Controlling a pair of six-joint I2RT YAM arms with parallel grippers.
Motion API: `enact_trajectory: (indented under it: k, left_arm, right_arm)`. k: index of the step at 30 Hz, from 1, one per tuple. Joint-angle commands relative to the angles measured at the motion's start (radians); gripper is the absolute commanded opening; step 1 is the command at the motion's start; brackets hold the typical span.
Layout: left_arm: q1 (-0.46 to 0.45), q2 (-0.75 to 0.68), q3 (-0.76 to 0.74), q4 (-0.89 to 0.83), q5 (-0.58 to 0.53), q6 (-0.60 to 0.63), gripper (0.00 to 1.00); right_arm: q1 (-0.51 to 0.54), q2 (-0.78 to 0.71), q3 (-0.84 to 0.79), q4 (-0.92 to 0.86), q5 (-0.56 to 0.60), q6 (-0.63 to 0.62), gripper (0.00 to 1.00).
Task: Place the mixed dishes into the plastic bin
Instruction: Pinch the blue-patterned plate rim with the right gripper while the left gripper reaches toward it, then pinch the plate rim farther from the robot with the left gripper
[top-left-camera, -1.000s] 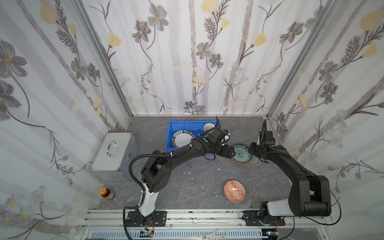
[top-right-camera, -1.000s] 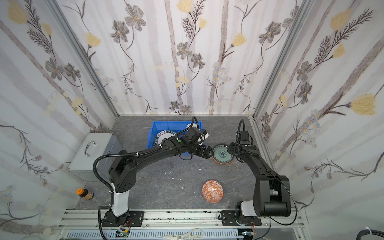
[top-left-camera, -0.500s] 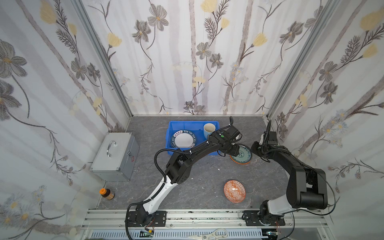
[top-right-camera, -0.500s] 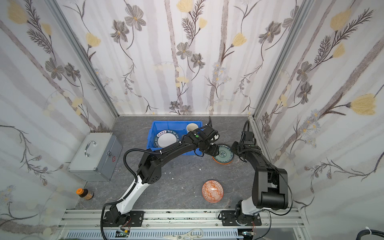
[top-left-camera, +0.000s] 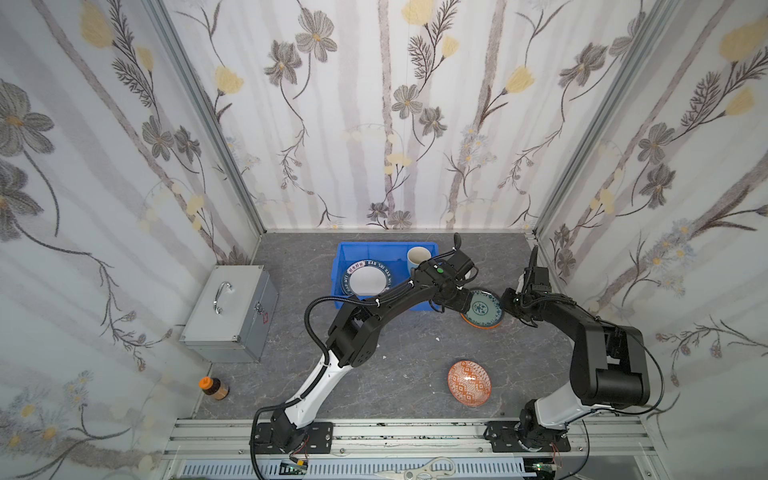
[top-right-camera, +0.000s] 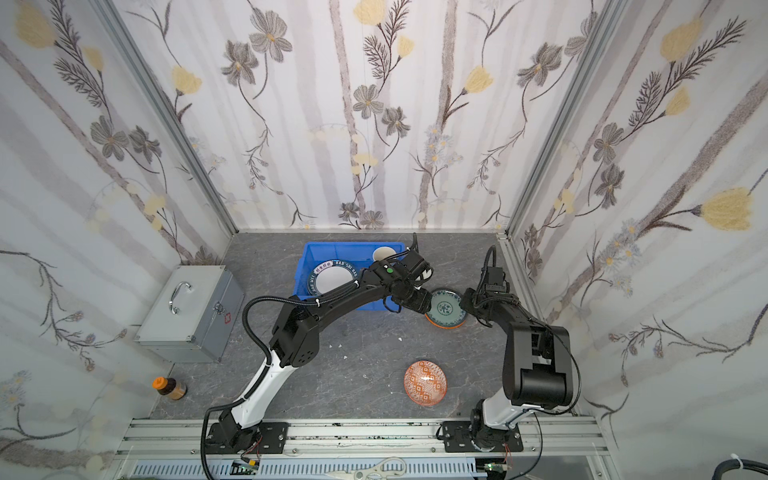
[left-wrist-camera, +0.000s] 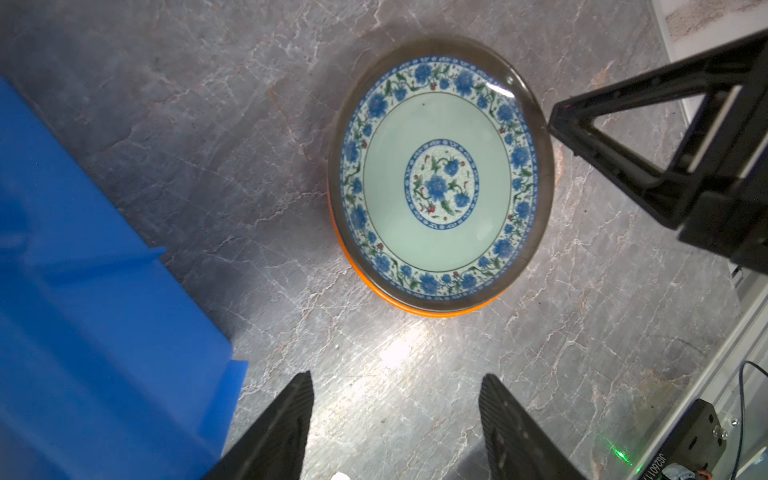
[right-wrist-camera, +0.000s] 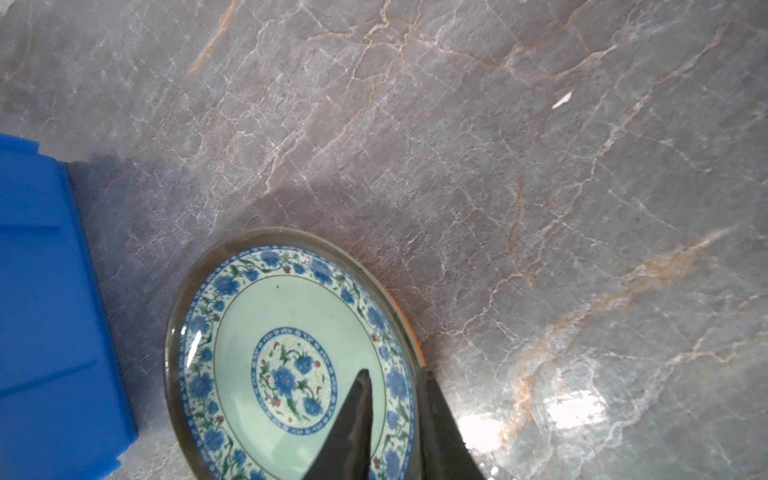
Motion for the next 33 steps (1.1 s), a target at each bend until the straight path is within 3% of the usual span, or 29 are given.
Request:
enact_trajectory:
  k: [1, 7, 19, 25, 33]
  left_arm:
    - [0.001, -0.029, -0.022, 0.035, 0.018, -0.001, 0.67]
    - [0.016, -0.077, -0.120, 0.130, 0.033, -0.015, 0.68]
    - [0.030, 0.159, 0.193, 0.019, 0.084, -0.013, 0.60]
    - [0.036, 0.182, 0.196, 0.002, 0.073, -0.009, 0.59]
    - [0.051, 0.203, 0.194, 0.005, 0.076, -0.013, 0.49]
  right_arm:
    - [-0.001, 0.021, 0.005, 0.037, 0.022, -0.002, 0.21]
    - [-0.004, 0.032, 0.007, 0.036, 0.039, -0.006, 0.21]
    - [-0.005, 0.043, 0.015, 0.036, 0.015, -0.011, 0.17]
    - [-0.004, 0.054, 0.014, 0.045, -0.001, -0.017, 0.14]
    - [-0.004, 0.052, 0.009, 0.048, -0.014, -0.017, 0.11]
